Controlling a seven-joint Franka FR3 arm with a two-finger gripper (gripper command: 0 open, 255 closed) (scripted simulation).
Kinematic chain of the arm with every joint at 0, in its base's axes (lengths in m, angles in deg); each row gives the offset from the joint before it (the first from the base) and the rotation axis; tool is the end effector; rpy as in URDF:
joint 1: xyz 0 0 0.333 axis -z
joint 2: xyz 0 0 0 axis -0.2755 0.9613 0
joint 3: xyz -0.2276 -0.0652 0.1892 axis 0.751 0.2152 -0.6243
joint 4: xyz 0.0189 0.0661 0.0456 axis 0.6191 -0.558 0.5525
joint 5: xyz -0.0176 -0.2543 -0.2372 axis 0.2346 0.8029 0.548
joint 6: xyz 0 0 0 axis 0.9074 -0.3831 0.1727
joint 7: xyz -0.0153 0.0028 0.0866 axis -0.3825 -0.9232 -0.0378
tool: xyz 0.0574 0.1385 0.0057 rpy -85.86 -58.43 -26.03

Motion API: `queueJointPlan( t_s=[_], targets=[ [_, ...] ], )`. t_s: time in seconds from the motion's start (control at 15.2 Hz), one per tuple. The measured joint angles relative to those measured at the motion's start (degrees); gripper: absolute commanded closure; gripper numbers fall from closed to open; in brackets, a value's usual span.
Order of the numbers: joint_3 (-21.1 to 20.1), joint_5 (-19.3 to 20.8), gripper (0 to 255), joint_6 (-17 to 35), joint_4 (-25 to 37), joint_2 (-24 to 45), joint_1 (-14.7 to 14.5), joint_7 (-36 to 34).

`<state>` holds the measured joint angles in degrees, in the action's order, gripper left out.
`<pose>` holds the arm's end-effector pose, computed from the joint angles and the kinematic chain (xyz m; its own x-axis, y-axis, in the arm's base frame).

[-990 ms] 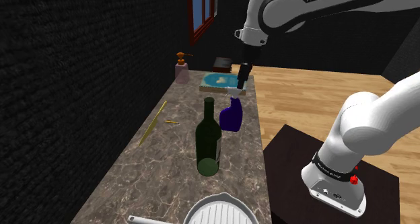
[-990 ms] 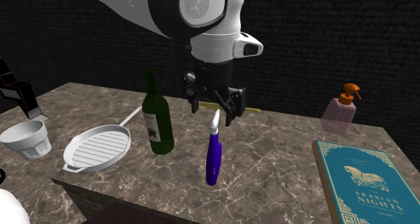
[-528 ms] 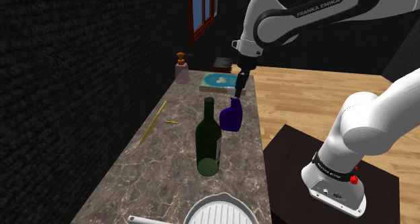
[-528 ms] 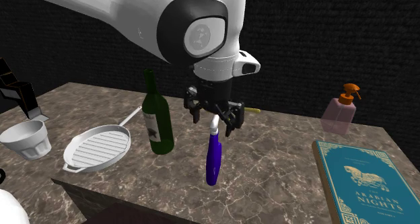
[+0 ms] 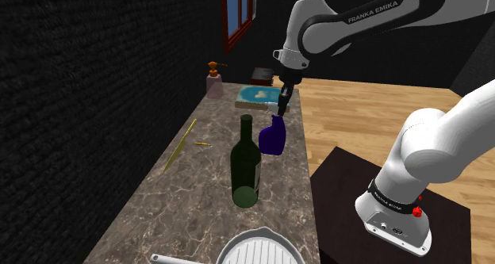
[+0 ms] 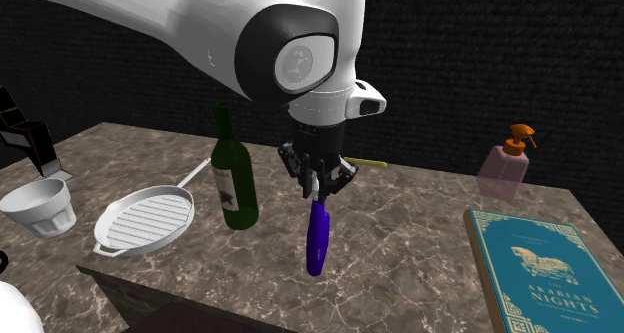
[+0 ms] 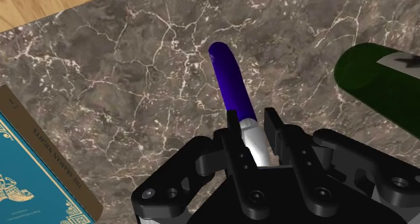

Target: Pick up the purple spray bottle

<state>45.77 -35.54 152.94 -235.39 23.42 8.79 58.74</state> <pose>0.3624 0.0499 0.4105 0.9327 0.3503 0.0853 0.3568 -0.9308 -0.0787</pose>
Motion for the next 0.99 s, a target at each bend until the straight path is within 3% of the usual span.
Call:
queueJointPlan(
  t_s=[0.33,0.99],
  targets=[
    [0.0,0.0,255,-0.5,0.3,-0.2,0.0,0.0],
    [0.0,0.5,255,-8.3,6.3,-2.0,0.2,-0.8]
  ],
)
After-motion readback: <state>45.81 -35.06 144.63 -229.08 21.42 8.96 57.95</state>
